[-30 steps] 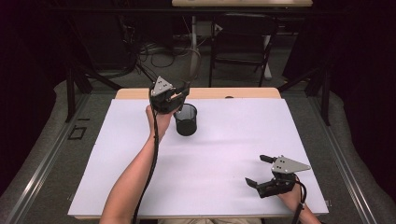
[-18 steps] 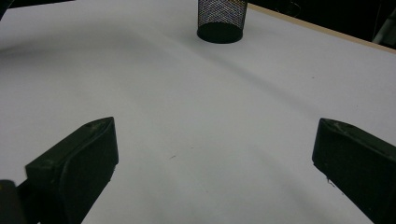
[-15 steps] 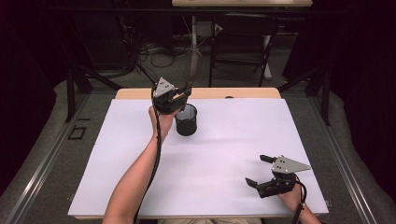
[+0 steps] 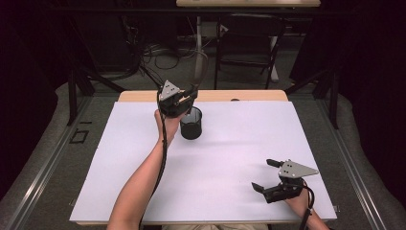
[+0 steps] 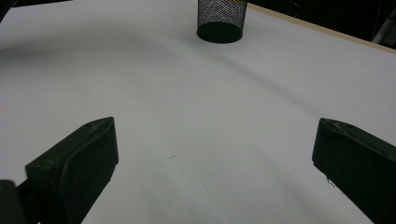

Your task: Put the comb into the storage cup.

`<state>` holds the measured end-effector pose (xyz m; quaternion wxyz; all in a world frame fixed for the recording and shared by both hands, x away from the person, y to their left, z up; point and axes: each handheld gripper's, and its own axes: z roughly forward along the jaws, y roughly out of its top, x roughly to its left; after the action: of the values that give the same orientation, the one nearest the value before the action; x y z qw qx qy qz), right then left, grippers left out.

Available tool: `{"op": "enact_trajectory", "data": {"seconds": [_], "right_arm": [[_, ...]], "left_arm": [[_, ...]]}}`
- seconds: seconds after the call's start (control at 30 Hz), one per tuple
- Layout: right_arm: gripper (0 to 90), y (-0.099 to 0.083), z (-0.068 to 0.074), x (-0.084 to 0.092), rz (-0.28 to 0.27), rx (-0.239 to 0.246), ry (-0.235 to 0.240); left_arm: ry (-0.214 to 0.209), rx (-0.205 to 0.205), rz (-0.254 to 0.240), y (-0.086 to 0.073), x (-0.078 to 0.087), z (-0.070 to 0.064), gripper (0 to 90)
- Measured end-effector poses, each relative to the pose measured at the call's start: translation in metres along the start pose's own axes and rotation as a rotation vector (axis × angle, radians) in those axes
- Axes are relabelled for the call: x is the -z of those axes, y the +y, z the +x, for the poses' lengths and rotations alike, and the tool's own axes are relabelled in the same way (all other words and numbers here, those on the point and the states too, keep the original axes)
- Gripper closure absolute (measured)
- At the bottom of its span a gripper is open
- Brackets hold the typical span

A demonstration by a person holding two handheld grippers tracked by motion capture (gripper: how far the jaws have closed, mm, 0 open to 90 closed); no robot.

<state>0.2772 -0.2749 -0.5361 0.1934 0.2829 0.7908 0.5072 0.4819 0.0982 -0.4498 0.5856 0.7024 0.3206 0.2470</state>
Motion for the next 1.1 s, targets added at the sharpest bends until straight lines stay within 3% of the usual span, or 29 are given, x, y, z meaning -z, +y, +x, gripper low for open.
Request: {"op": "enact_trajectory", "data": {"seconds": [0.43, 1.1], "right_arm": [[0.1, 0.0, 0.0, 0.0, -0.001, 0.0, 0.001], [0.1, 0.0, 0.0, 0.0, 0.003, 0.001, 0.002]], "left_arm": [[-0.012, -0.003, -0.016, -0.006, -0.003, -0.001, 72.8], [-0.009, -0.013, 0.021, -0.015, -0.007, 0.0, 72.9]]}}
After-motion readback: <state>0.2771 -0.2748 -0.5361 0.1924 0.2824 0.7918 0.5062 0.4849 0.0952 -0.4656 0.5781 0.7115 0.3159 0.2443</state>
